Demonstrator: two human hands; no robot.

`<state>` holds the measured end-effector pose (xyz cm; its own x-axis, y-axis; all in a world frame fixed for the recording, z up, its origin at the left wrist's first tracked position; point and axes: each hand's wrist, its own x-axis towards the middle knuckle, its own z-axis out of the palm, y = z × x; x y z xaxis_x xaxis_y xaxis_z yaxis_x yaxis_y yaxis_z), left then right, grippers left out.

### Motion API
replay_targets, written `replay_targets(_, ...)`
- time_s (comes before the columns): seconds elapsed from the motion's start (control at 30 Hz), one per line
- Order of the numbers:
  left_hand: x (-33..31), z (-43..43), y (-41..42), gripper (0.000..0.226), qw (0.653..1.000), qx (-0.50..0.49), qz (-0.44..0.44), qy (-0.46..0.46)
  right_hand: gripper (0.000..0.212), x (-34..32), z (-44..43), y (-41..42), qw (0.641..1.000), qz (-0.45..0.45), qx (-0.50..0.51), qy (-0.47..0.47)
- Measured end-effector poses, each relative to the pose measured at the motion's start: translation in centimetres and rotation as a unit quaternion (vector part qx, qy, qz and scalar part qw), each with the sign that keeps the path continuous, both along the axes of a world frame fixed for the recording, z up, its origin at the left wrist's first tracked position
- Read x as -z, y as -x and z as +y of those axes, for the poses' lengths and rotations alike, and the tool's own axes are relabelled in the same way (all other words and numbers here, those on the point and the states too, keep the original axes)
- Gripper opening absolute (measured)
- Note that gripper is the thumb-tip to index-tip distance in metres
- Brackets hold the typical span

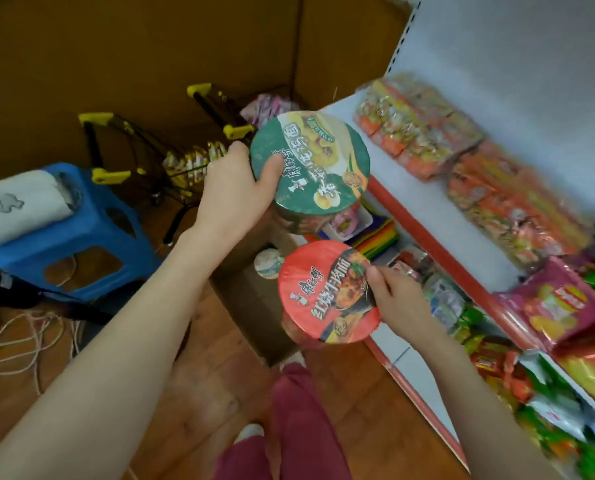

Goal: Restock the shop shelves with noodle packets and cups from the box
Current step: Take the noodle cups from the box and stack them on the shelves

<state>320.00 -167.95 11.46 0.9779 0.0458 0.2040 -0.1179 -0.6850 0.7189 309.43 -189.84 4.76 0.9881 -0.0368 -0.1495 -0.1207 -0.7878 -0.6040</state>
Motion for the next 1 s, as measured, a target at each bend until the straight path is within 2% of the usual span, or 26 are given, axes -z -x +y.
replay_targets(0.13, -7.2, -2.6, 2.9, 0.042, 0.997, 0.061, -0.039, -0.001, 0.038, -6.0, -1.6, 5.4, 0.999, -0.019, 0.048, -0.004)
replay_targets(0.27, -13.2, -7.2, 5.4, 0.047, 0.987, 0.141, -0.048, 0.055, 0.042, -11.4, -4.8, 10.5, 0.993, -0.057, 0.098, 0.015)
replay_targets(0.43, -20.4, -15.1, 10.8, 0.043, 0.969, 0.226, -0.09, 0.046, 0.044, -17.1, -10.0, 17.1, 0.98, -0.09, 0.167, 0.053)
replay_targets(0.77, -30.1, -35.2, 26.6, 0.039, 0.909, 0.392, -0.078, 0.116, 0.041, -25.3, -24.6, 35.5, 0.949, -0.1, 0.285, 0.096)
replay_targets(0.9, -33.0, -42.3, 32.7, 0.024, 0.871, 0.463, -0.054, 0.156, 0.044, -28.7, -30.0, 43.4, 0.932, -0.116, 0.332, 0.085)
replay_targets(1.0, -35.1, -46.8, 36.4, 0.032, 0.848, 0.495, -0.037, 0.187, 0.047, -31.1, -33.5, 48.4, 0.914, -0.13, 0.374, 0.085)
